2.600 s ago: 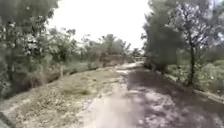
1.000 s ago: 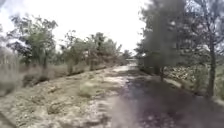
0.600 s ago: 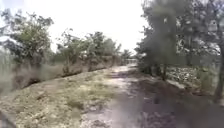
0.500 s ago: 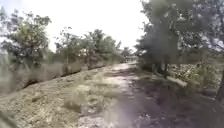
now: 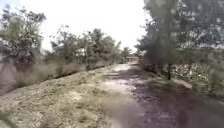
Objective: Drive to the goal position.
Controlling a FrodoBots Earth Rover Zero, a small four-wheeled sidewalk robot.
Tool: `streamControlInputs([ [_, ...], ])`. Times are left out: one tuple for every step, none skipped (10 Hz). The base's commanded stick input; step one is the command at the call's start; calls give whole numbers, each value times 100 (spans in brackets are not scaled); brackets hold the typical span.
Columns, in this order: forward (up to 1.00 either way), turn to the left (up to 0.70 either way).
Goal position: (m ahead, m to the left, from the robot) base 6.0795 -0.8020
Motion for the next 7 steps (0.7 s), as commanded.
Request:
streamControlInputs([
  [85, 0],
  [85, 0],
  [85, 0],
  [85, 0],
  [85, -3],
  [85, -17],
  [85, -33],
])
